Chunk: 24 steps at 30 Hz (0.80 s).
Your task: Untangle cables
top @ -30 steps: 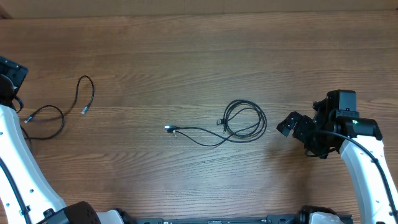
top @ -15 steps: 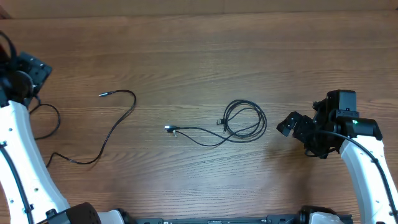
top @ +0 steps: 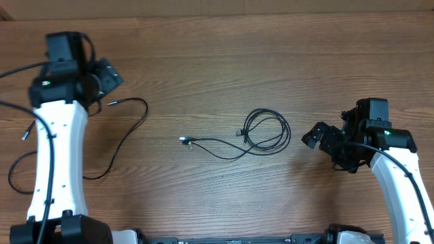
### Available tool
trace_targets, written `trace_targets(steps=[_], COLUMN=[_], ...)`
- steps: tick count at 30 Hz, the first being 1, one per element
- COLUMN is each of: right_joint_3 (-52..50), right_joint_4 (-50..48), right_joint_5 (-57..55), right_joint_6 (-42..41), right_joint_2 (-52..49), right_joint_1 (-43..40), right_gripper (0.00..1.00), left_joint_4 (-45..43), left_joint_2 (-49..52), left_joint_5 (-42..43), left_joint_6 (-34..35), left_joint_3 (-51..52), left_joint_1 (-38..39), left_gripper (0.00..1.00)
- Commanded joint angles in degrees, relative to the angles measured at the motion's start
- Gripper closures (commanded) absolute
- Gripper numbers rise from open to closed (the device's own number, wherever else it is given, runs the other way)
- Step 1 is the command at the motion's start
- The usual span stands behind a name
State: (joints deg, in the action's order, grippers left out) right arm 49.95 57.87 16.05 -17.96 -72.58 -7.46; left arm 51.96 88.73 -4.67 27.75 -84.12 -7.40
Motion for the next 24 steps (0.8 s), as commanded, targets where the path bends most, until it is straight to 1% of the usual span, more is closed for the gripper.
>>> trace_targets(steps=[1,4,7,9,13,15,19,22,24], right_joint_3=[1.44,1.44,1.44,1.44,1.44,1.44,1.44,1.44,1.44], right_joint_4=[-0.04,0.13,0.17,0.17,0.17,0.17,0.15,0.39,0.55], right_joint_5=[-0.61,-0.61,-0.61,-0.61,-0.61,-0.61,-0.59,-0.59,-0.61], right_joint_6=[0.50,0.50,0.48,0.48,0.48,0.48,0.44,0.46,0.46], right_joint_2=[0.79,0.79,0.79,0.79,0.79,0.79,0.79,0.79,0.79], right_joint_1=[0.11,0.11,0.11,0.11,0.11,0.11,0.11,0.11,0.11], right_gripper=[0.00,0.00,0.00,0.00,0.00,0.00,0.00,0.00,0.00], left_joint_4=[-4.09,-6.08,-6.38,-6.36,-6.64,-6.86,-6.78,-6.29,-5.88], left_joint_2=[3.50,7.41,12.28,14.75,21.20,22.75,25.55,27.21,27.93], left_joint_5=[0.20,0.22,0.17,0.00,0.24,0.28,3.72,4.13,4.09], left_joint_6=[-14.34,-21.79,-25.92,-26.49,-26.49,-26.49,-26.51,-26.49,-26.49], left_joint_3=[2.93,3.41,3.41,3.39,3.39,3.41,3.41,3.41,3.41], left_joint_1=[3.43,5.16,6.29,6.58,6.71,6.73,6.80,6.80,6.80], left_gripper=[0.16,0.16,0.17,0.20,0.21,0.20,0.21,0.24,0.28])
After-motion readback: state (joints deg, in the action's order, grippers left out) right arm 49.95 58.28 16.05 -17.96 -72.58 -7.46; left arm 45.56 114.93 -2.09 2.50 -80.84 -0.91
